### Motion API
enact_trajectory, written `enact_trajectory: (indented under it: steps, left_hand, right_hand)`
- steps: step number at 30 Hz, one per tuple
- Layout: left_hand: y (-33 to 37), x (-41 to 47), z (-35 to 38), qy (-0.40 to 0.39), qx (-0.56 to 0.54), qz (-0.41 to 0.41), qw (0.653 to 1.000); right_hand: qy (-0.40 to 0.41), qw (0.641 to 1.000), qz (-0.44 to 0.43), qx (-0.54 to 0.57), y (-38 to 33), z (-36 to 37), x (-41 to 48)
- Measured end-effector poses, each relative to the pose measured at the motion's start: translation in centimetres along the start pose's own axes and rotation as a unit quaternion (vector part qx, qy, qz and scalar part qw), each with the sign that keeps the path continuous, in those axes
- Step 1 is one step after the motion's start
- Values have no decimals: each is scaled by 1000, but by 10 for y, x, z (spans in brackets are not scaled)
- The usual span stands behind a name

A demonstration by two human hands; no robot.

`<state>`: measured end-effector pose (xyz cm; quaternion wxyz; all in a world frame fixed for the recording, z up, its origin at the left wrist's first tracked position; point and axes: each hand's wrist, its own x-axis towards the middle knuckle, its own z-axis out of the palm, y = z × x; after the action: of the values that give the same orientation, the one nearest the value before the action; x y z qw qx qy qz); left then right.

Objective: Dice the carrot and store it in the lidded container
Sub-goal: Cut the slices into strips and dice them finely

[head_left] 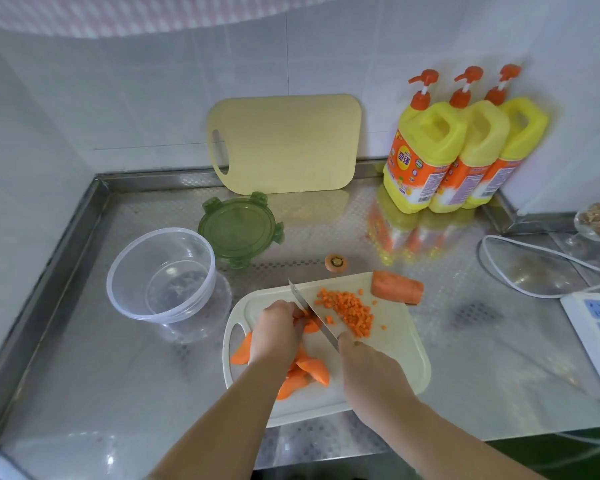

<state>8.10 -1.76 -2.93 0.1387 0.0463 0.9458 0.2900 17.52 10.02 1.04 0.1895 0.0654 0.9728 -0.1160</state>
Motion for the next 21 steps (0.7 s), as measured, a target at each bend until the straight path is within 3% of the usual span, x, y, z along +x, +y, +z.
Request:
enact_trajectory:
  steps: [13, 21]
  left_hand:
    - [-6, 6, 4, -3, 5, 14, 1000]
    - [-6, 0, 2, 7, -68, -8, 998]
  right_hand:
    - [-32, 999, 2, -30, -6, -4, 9]
    - [10, 996, 24, 82, 15, 2, 10]
